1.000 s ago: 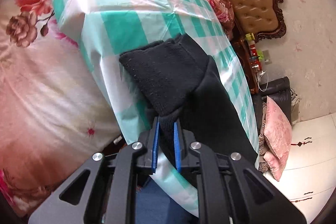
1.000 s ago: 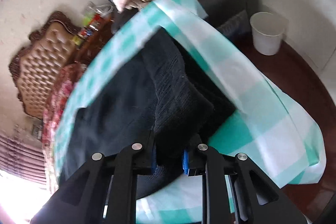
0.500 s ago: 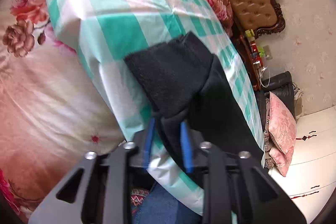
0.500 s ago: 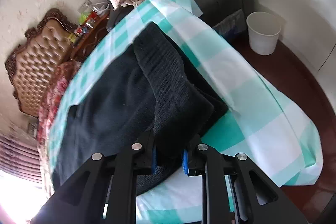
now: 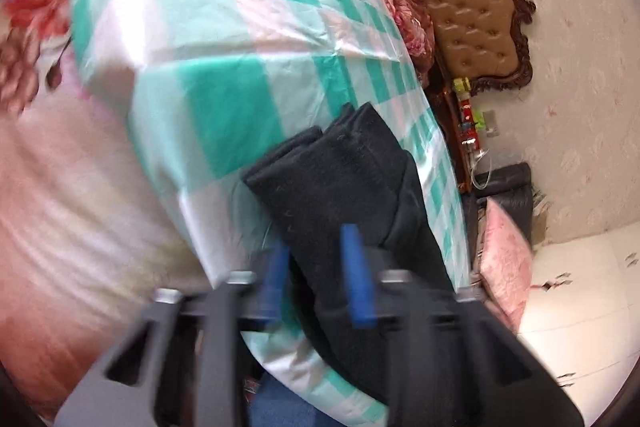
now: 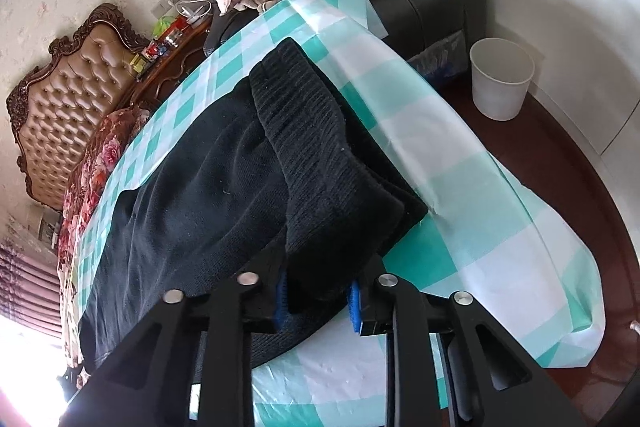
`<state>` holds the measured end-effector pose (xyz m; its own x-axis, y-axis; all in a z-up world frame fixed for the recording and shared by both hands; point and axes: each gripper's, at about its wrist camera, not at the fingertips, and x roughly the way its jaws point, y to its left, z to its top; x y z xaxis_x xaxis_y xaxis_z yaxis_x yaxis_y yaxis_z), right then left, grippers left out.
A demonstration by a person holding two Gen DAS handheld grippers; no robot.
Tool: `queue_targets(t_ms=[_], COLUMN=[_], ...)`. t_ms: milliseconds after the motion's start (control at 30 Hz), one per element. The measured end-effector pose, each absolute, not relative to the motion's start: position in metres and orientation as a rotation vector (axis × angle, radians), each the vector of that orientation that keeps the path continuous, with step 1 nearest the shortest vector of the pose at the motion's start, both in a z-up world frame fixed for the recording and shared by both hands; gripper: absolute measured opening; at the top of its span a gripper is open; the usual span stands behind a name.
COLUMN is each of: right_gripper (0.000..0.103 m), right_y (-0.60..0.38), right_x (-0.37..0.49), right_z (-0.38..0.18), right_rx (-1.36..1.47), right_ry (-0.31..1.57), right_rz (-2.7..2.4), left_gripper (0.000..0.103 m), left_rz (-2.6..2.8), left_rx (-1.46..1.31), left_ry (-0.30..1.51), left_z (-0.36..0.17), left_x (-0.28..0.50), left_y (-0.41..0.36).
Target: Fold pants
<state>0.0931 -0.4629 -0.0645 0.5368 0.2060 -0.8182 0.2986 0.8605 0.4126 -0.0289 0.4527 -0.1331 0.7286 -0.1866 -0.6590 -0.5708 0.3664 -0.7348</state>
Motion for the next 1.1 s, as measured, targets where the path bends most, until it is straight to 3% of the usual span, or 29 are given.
queue_targets(t_ms=[433,500,567,633,700,833,900,933,967,1100], right_gripper=[0.019,0.019,0.033,0.042,0.051,0.052,0.054,0.051,0.04,0.034], right_y=[-0.459,-0.462,-0.464,-0.467,-0.471,-0.473,-0.472,-0.472,-0.474,-0.484], right_x=[0.068,0.068,0.066,0.059,0.053,0.06,0.069,0.077,0.082,0.092], right_z=[-0.062,-0.062,-0.057,-0.044,-0.031,-0.019,-0.024,-0.031,-0.039,-0.061], right_rx=[0.593,0.61,0.607,0.573,0.537,0.478,0.466,0.45,0.446,0.491], right_ry=[1.007,0.998,0.985,0.948,0.896,0.867,0.881,0.896,0.919,0.943], right_rz=[-0.089,-0.093,-0.096,-0.101,-0.116,-0.1,-0.08,-0.078,-0.101,-0.114], left_gripper=[0.013,0.019,0.022,0.041,0.051,0.066,0.069,0.07,0.07,0.07], left_rz=[0.302,0.325,0.363,0.429,0.478,0.39,0.291,0.262,0.225,0.077], left_rx=[-1.111,-1.085,-1.073,-0.995,-0.872,-0.615,-0.475,-0.439,-0.405,-0.344], left_ry=[0.754,0.753,0.729,0.667,0.627,0.588,0.587,0.591,0.603,0.661], left_z=[-0.128,-0.125,-0.116,-0.095,-0.071,-0.032,-0.019,-0.017,-0.016,-0.019], left_x=[0.008,0.006,-0.001,-0.014,-0.019,-0.005,0.01,0.015,0.021,0.034], left_y=[0.461,0.46,0.461,0.458,0.449,0.401,0.363,0.35,0.334,0.288])
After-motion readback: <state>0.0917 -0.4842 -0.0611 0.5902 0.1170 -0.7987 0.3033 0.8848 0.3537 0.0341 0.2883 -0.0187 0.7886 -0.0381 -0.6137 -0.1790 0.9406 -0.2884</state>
